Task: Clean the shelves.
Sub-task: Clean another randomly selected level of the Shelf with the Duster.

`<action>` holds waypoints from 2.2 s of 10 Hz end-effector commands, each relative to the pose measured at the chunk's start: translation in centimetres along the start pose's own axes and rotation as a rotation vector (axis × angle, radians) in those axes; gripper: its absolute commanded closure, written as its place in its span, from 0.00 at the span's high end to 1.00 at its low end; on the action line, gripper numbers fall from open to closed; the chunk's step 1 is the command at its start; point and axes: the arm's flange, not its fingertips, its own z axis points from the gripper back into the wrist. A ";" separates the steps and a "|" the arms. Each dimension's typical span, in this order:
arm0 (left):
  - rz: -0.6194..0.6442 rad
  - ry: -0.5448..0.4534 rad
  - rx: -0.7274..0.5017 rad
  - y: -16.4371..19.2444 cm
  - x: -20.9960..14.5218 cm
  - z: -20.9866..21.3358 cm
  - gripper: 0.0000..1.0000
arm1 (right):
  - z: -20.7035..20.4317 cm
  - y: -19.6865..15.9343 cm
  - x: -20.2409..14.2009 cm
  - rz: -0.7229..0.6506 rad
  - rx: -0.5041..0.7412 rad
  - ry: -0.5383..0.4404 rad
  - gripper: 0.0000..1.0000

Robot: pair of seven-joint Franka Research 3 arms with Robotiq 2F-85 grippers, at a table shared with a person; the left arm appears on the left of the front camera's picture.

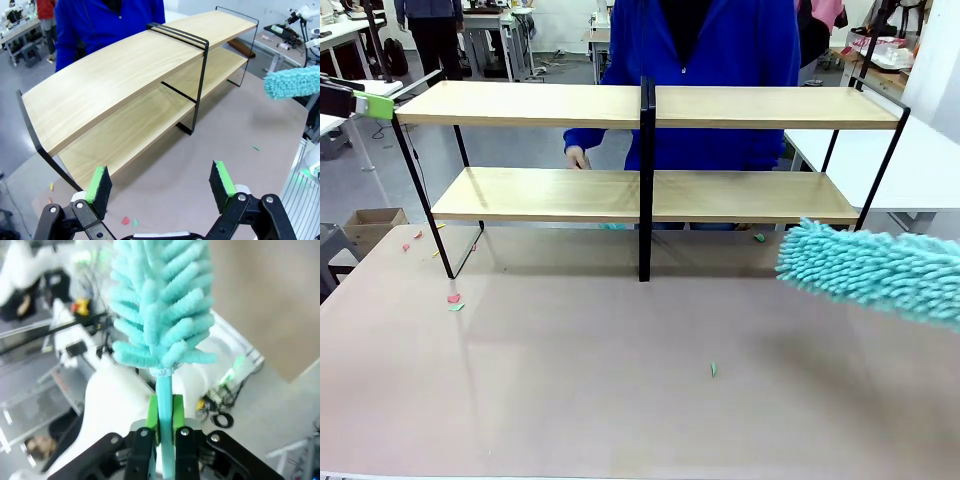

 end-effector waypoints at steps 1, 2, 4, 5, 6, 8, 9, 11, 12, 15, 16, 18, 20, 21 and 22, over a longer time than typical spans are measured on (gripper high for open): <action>0.004 0.005 0.016 -0.6 -0.6 -0.1 1.00 | 4.6 -0.6 -2.9 0.151 0.018 0.079 0.13; 0.004 0.005 0.016 -0.6 -0.6 -0.1 1.00 | 6.2 -0.1 -4.1 0.260 -0.014 0.010 0.13; 0.004 0.005 0.016 -0.6 -0.6 -0.1 1.00 | 7.4 0.8 -4.7 0.450 -0.058 -0.135 0.13; 0.004 0.005 0.016 -0.6 -0.6 -0.1 1.00 | 7.6 1.0 -5.1 0.550 -0.063 -0.196 0.13; 0.004 0.005 0.016 -0.6 -0.6 -0.1 1.00 | 7.9 0.8 -5.2 0.599 -0.049 -0.243 0.13; 0.004 0.005 0.016 -0.6 -0.6 -0.1 1.00 | 7.9 1.4 -5.4 0.416 -0.083 -0.121 0.13; 0.004 0.005 0.016 -0.6 -0.6 -0.1 1.00 | 7.9 1.4 -5.4 0.416 -0.083 -0.121 0.13; 0.004 0.005 0.016 -0.6 -0.6 -0.1 1.00 | 7.9 1.4 -5.4 0.416 -0.083 -0.121 0.13; 0.004 0.005 0.016 -0.6 -0.6 -0.1 1.00 | 7.9 0.9 -5.2 0.437 -0.087 -0.135 0.13; 0.004 0.005 0.016 -0.6 -0.6 -0.1 1.00 | 5.6 0.5 -0.6 0.439 -0.153 -0.161 0.13; 0.004 0.005 0.016 -0.6 -0.6 -0.1 1.00 | 4.1 0.0 1.6 0.440 -0.169 -0.159 0.13; 0.004 0.005 0.016 -0.6 -0.6 -0.1 1.00 | -0.5 -1.4 6.0 0.450 -0.090 -0.040 0.13; 0.004 0.005 0.016 -0.6 -0.6 -0.1 1.00 | -4.7 -1.8 9.0 0.341 -0.162 -0.060 0.13; 0.004 0.005 0.016 -0.6 -0.6 -0.1 1.00 | -7.3 -1.1 10.7 0.286 -0.254 -0.176 0.13; 0.004 0.005 0.016 -0.6 -0.6 -0.1 1.00 | -10.4 -0.2 12.7 0.340 -0.257 -0.156 0.13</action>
